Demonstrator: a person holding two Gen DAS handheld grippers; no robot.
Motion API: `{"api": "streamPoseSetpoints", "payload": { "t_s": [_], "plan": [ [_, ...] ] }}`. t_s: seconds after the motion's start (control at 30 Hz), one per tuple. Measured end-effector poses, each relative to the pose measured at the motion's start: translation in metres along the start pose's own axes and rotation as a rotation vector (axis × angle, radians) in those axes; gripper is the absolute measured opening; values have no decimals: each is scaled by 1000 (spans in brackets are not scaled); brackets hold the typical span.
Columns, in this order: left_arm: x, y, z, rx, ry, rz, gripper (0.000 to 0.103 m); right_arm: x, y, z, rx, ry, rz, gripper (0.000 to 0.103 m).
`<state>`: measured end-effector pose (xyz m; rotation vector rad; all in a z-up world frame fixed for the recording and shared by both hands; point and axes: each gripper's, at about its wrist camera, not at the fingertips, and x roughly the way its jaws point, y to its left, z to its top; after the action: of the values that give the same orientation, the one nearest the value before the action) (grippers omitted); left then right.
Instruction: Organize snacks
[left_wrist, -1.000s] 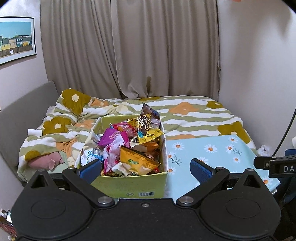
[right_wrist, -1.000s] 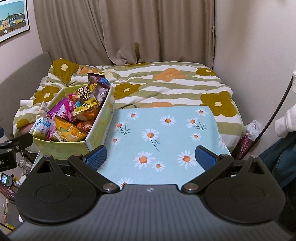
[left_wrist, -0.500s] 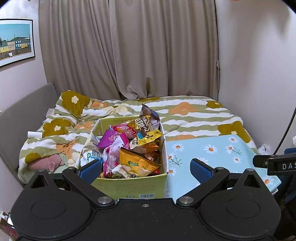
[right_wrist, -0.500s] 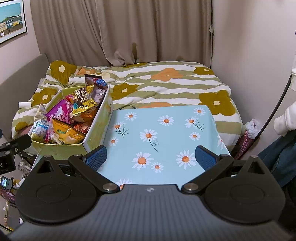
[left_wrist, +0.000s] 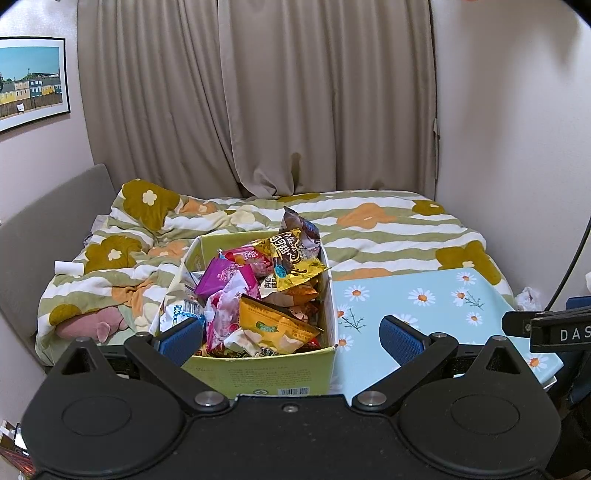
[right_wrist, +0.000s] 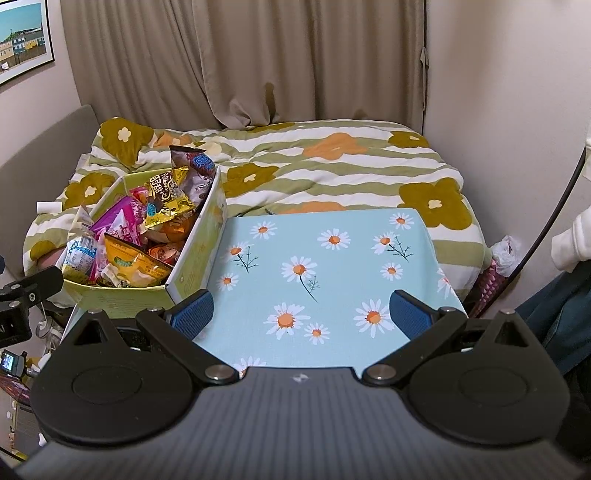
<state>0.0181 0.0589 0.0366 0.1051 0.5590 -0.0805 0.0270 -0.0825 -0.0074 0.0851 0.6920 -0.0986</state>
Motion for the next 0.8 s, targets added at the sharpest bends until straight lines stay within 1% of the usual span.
{"api": "streamPoseSetpoints", "payload": {
  "t_s": [0.53, 0.67, 0.8],
  "plan": [
    [3, 5, 2, 7, -1, -7, 103, 4, 3, 1, 1, 2, 2, 103],
    [2, 6, 2, 14, -10, 5, 103, 7, 4, 1, 1, 2, 3, 103],
    [-1, 6, 3, 37, -34, 32, 103, 7, 4, 0, 2, 1, 4, 103]
  ]
}}
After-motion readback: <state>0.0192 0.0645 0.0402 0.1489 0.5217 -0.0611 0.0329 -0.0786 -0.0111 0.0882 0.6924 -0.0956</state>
